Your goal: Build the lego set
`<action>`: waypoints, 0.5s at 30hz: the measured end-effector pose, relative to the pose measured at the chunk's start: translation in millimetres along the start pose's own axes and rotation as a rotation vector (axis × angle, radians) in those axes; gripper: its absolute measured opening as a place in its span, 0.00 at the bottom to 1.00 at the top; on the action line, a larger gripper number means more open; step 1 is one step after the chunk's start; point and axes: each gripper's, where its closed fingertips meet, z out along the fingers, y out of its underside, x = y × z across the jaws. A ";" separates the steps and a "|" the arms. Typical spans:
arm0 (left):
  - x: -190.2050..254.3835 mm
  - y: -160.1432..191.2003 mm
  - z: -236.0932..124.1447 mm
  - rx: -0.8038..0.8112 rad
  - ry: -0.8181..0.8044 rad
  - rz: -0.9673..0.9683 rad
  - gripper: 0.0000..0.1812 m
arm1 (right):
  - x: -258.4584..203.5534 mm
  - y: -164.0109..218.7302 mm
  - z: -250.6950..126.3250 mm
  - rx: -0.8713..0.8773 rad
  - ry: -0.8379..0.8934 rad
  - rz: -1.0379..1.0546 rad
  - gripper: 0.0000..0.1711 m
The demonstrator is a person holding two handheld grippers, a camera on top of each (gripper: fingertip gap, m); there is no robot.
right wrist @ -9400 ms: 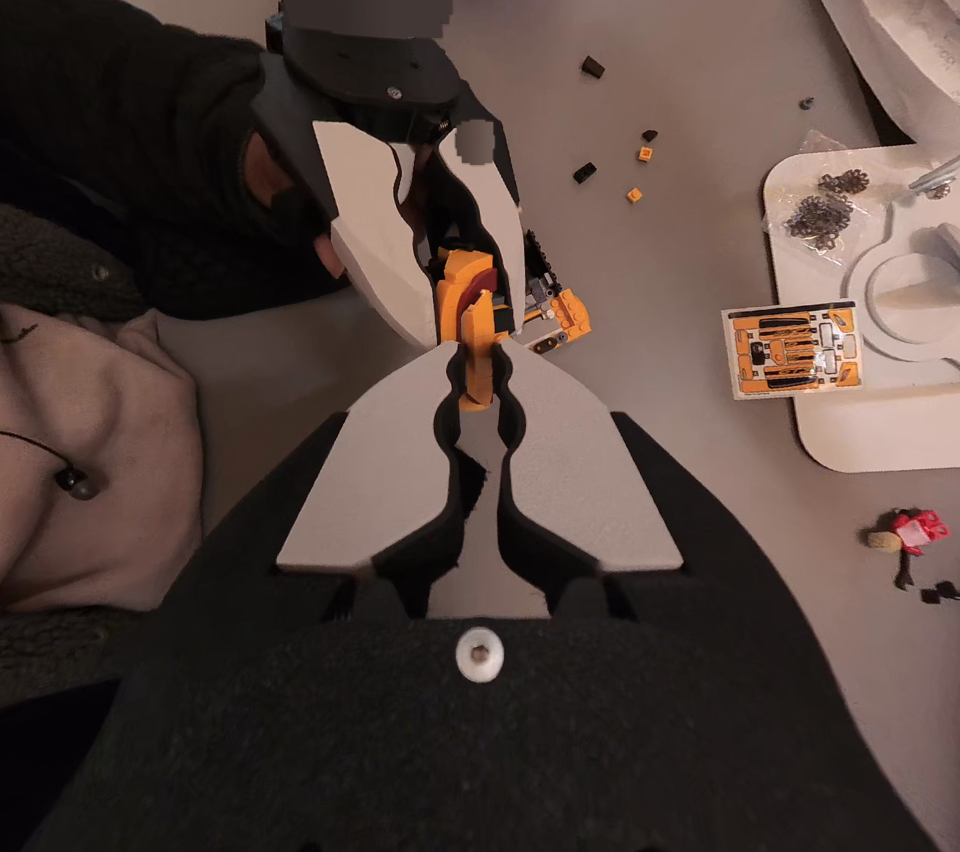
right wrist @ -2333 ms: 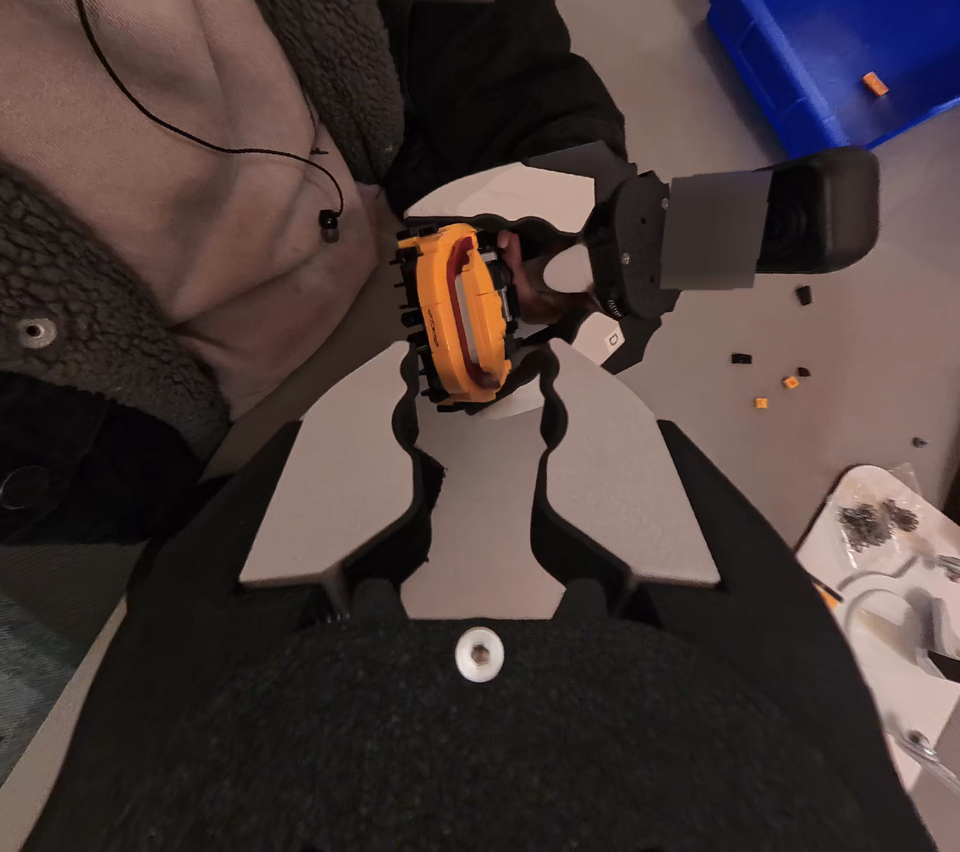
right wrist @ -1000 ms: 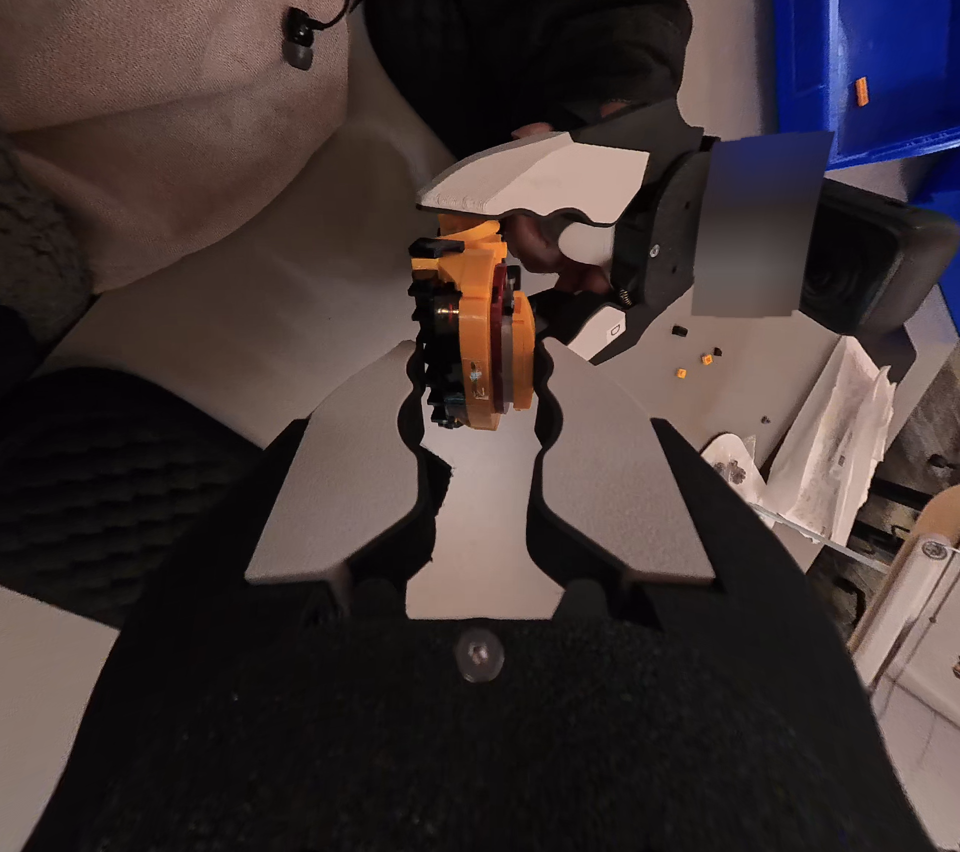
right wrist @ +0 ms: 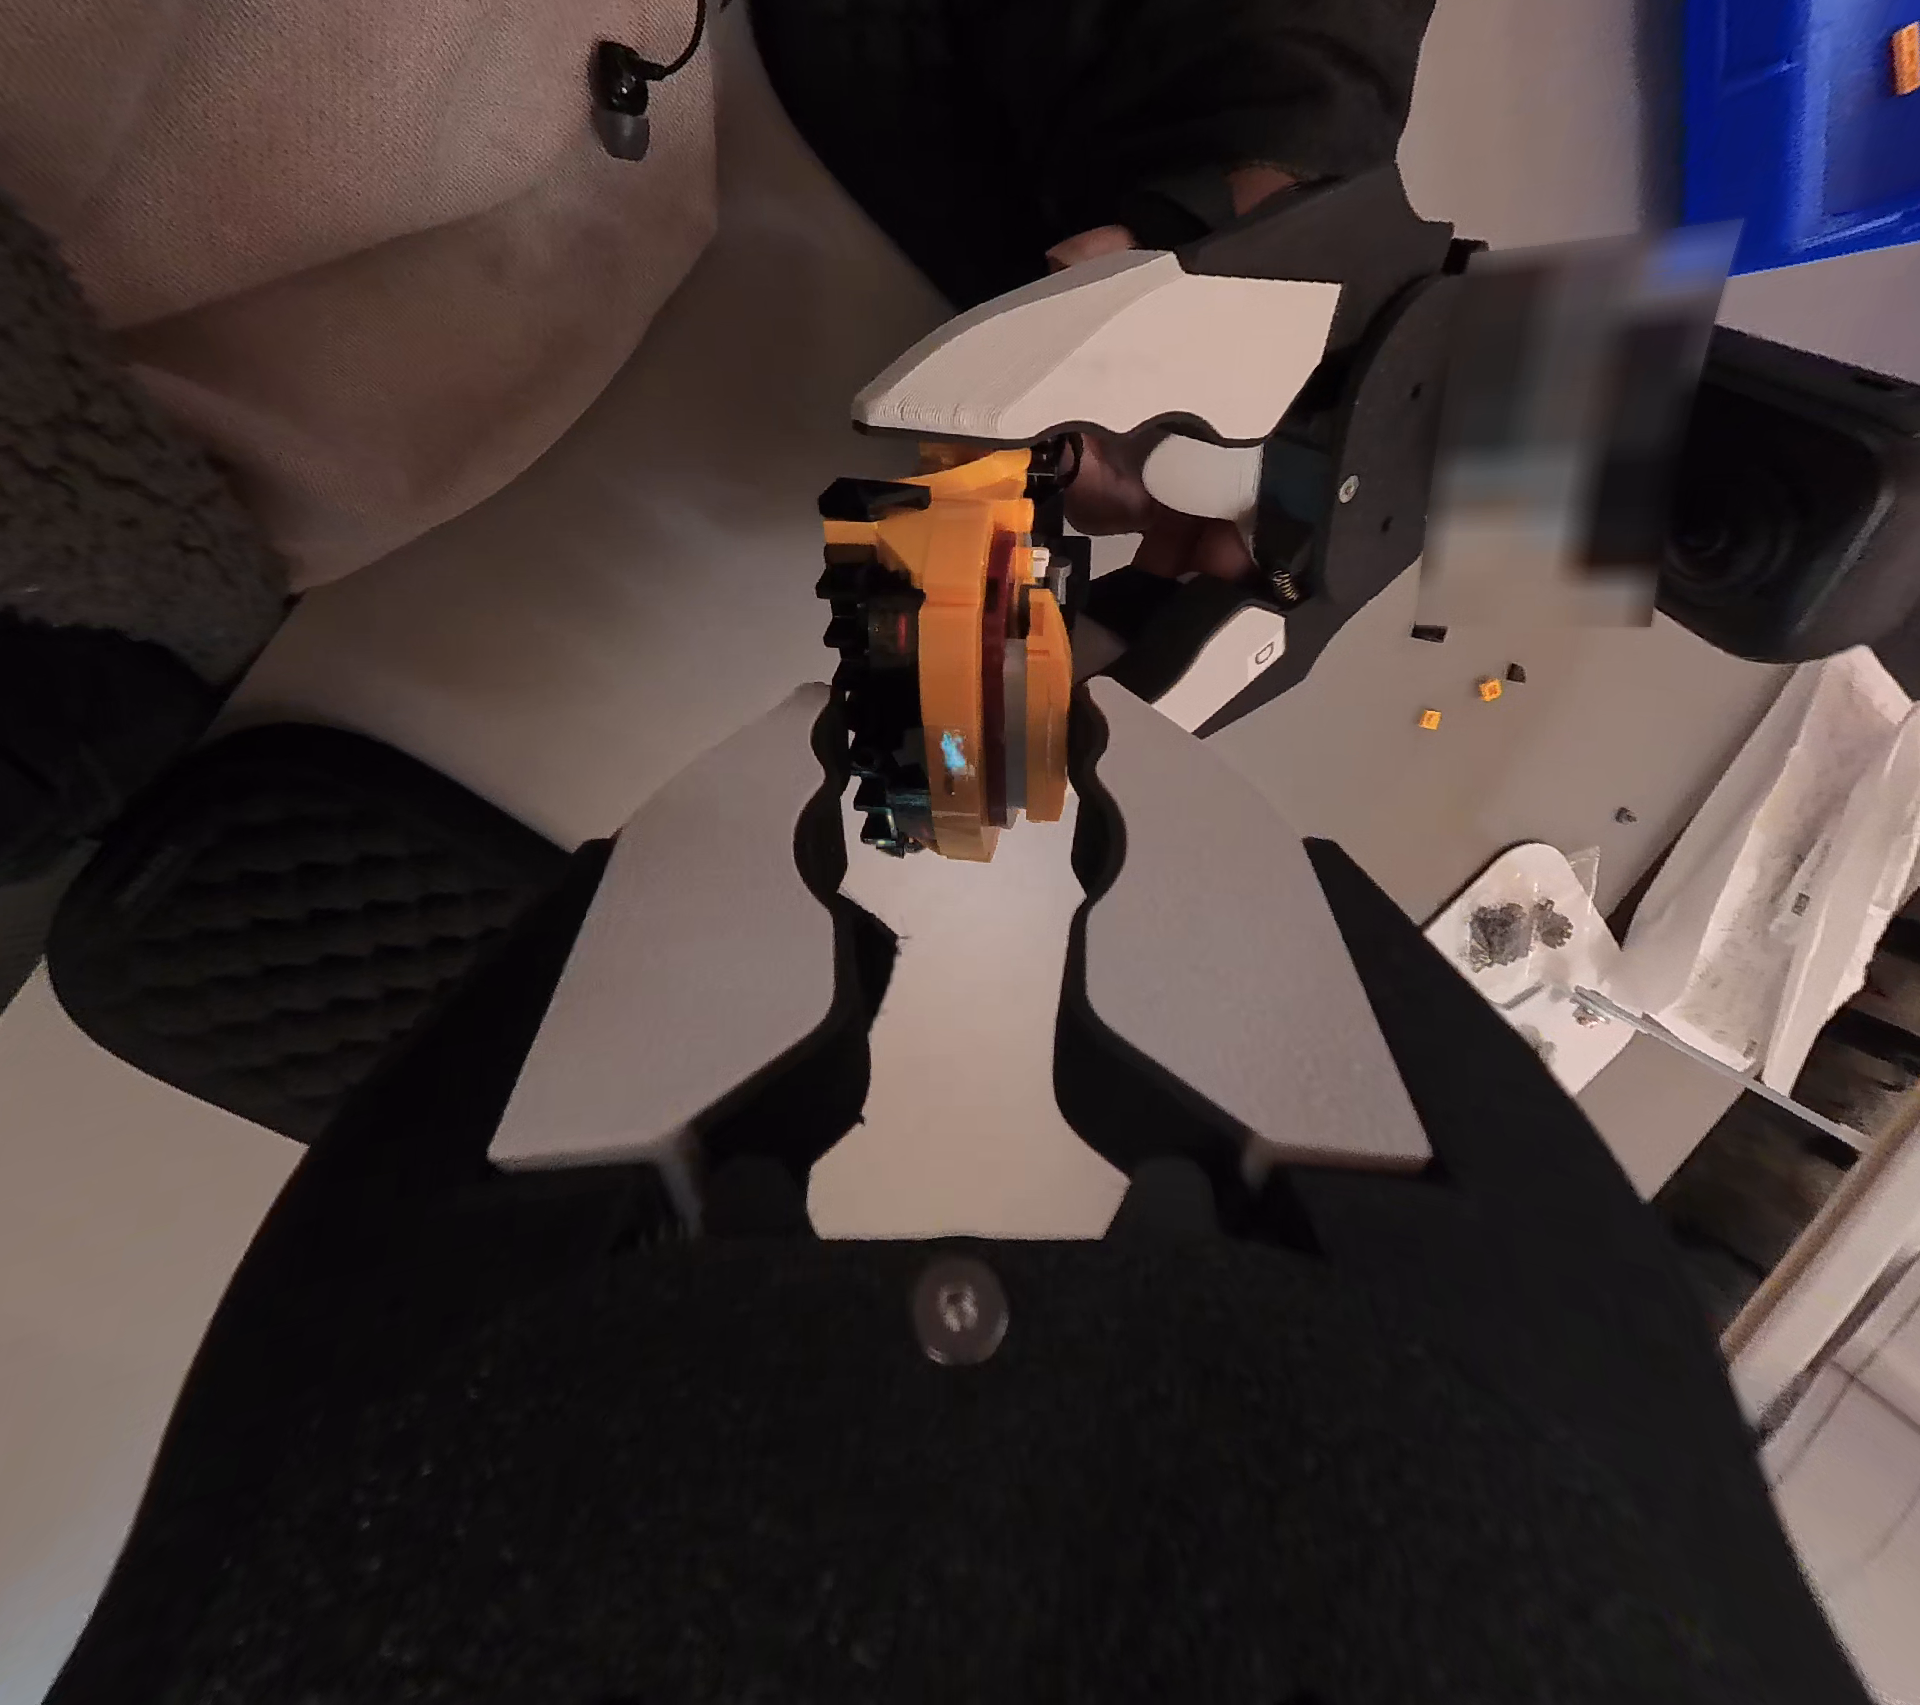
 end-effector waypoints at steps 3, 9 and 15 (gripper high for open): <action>3.3 -3.9 0.0 0.029 0.026 -0.010 0.46 | 4.3 -2.5 -2.9 0.010 -0.012 0.019 0.25; 15.0 -20.7 -5.5 0.133 0.102 -0.027 0.46 | 16.3 -14.7 -13.9 0.083 -0.059 0.051 0.26; 23.3 -33.1 -12.4 0.208 0.148 -0.026 0.46 | 31.2 -22.8 -19.6 0.094 -0.040 0.042 0.26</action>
